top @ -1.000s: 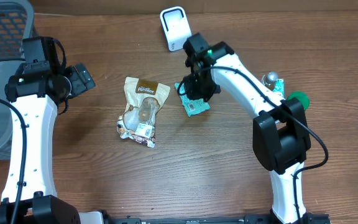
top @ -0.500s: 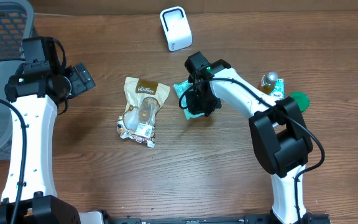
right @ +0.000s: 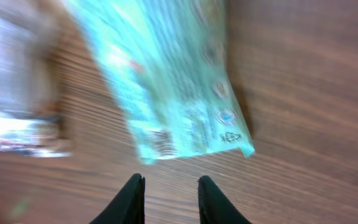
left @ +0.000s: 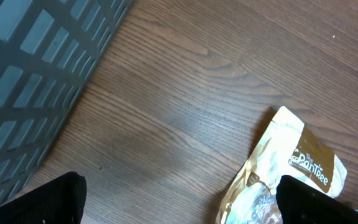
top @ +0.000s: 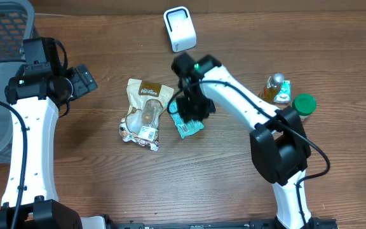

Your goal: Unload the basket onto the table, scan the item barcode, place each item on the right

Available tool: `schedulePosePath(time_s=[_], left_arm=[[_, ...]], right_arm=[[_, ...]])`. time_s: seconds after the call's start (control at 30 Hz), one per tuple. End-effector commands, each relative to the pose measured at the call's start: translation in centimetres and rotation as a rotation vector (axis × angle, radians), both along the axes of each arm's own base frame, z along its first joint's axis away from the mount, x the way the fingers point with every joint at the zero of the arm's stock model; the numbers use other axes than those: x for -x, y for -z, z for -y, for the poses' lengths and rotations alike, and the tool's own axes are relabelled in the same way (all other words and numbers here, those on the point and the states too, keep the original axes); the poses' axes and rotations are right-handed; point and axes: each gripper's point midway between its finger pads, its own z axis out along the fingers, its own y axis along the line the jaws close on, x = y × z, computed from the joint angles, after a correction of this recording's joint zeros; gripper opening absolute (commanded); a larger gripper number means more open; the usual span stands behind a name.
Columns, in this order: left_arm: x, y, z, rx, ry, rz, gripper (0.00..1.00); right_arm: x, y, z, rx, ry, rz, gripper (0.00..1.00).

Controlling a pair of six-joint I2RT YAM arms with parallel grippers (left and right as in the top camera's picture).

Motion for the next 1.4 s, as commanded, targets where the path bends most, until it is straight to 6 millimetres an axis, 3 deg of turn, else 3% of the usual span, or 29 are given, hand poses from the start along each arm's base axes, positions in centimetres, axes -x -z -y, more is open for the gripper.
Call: schedulePosePath(time_s=[0.0, 0.1, 0.27, 0.53, 0.63, 0.7, 0.8, 0.9, 1.17, 1.37], left_arm=[[-0.1, -0.5, -0.1, -0.011, 0.008, 0.014, 1.00], [-0.1, -0.5, -0.1, -0.010, 0.008, 0.014, 1.00], [-0.1, -0.5, -0.1, -0.010, 0.009, 0.014, 1.00], [-0.1, -0.5, -0.1, -0.010, 0.009, 0.014, 1.00], [-0.1, -0.5, -0.1, -0.011, 0.008, 0.014, 1.00], [-0.1, -0.5, -0.1, -0.010, 0.008, 0.014, 1.00], [-0.1, -0.5, -0.1, -0.010, 0.008, 0.014, 1.00], [-0.1, -0.5, -0.1, -0.011, 0.009, 0.014, 1.00], [-0.1, -0.5, -0.1, -0.010, 0.009, 0.014, 1.00], [-0.1, -0.5, -0.1, -0.010, 0.008, 0.014, 1.00]], right_arm=[[-2.3, -2.7, -0.4, -0.018, 0.002, 0.117, 0.28], [-2.5, -2.0, 0.6, 0.039, 0.004, 0.134, 0.30], [-2.0, -0.3, 0.3, 0.046, -0.053, 0.130, 0.30], [-2.1, 4.7, 0.7, 0.096, -0.071, 0.197, 0.31], [-2.6, 4.3, 0.3, 0.077, -0.071, 0.213, 0.31], [-3.3, 3.1, -0.3, 0.060, -0.069, 0.238, 0.31], [-4.9, -0.4, -1.4, 0.022, -0.062, 0.295, 0.31], [-5.5, -1.3, -1.8, 0.007, -0.059, 0.317, 0.31], [-4.5, 0.6, -1.3, 0.024, -0.064, 0.277, 0.25], [-3.4, 5.2, -0.6, 0.034, -0.065, 0.260, 0.26]])
